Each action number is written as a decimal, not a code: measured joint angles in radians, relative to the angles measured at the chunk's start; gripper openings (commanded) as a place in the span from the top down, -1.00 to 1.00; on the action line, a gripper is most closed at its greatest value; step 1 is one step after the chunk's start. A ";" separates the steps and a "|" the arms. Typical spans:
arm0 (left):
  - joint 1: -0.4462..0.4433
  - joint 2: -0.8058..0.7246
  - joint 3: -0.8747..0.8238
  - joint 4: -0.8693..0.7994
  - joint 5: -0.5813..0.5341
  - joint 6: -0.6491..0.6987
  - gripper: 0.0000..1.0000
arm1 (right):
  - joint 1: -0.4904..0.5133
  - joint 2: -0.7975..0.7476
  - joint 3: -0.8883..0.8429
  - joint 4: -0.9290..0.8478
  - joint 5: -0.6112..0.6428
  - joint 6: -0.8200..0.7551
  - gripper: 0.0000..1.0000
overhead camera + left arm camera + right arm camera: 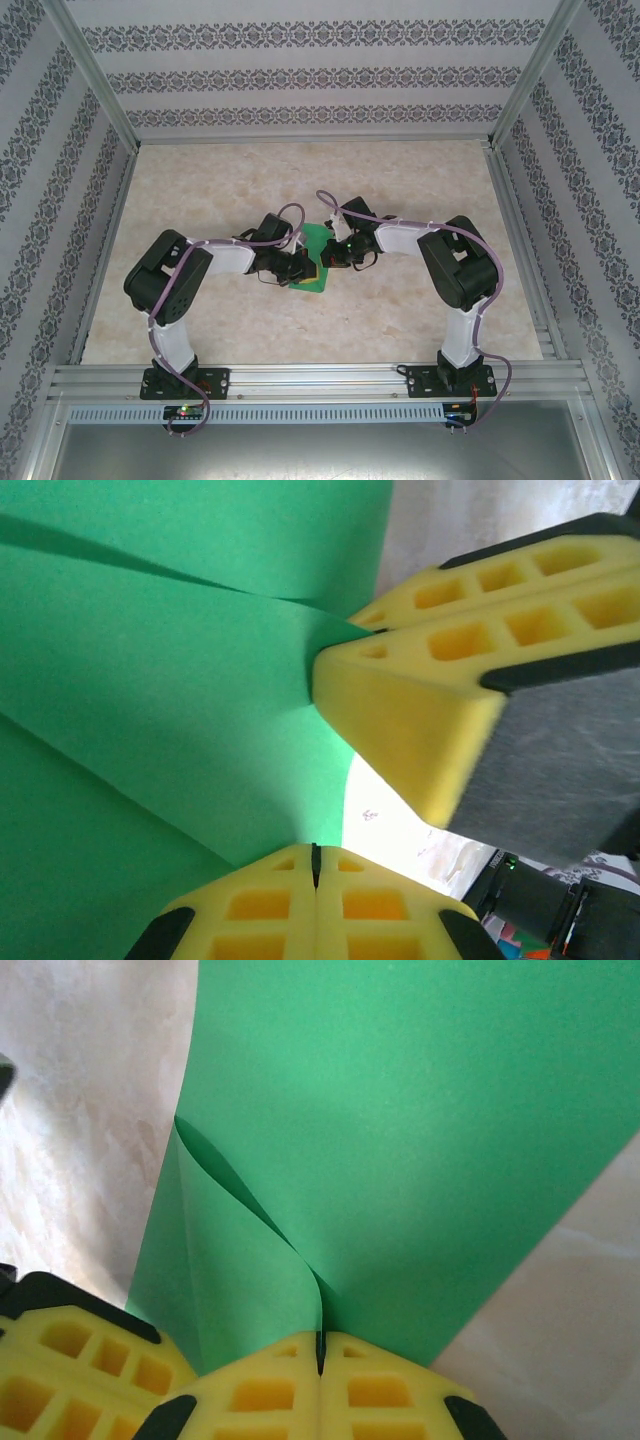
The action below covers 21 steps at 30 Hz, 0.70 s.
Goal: Fold a paper plane with a square sheet of paper (pick it up from the middle)
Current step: Fold the triangle a second time at the center of the table.
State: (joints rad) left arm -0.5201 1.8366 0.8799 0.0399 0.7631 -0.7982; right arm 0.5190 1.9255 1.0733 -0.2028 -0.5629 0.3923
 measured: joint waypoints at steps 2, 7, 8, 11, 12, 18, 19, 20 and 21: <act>0.000 0.007 0.000 0.000 0.000 0.000 0.89 | 0.000 0.000 0.000 0.000 0.000 0.000 0.95; 0.000 0.013 0.000 0.003 -0.001 0.000 0.89 | 0.000 0.001 0.000 0.000 0.000 0.000 0.95; 0.000 0.014 0.000 0.003 -0.001 0.000 0.89 | 0.000 0.001 0.000 0.000 0.000 0.000 0.95; 0.000 0.018 0.000 0.003 -0.005 0.000 0.90 | 0.000 0.002 0.001 0.000 -0.002 0.000 0.95; -0.001 0.018 0.000 0.003 -0.006 0.000 0.90 | 0.000 0.002 0.001 -0.001 -0.002 0.000 0.95; -0.002 0.021 0.000 0.003 -0.008 0.000 0.90 | 0.000 0.002 0.005 -0.008 -0.002 -0.004 0.86; -0.002 0.021 0.000 0.003 -0.008 0.000 0.90 | 0.000 0.002 0.005 -0.008 -0.002 -0.004 0.81; -0.002 0.021 0.000 0.002 -0.009 0.000 0.90 | 0.000 0.002 0.005 -0.008 -0.002 -0.003 0.74; -0.002 0.021 0.000 0.002 -0.010 0.000 0.90 | 0.000 0.002 0.005 -0.008 -0.001 -0.001 0.68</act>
State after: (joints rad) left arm -0.5220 1.8580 0.8795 0.0414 0.7528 -0.7979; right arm 0.5190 1.9274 1.0782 -0.2104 -0.5640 0.3912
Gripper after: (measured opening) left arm 0.064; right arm 0.113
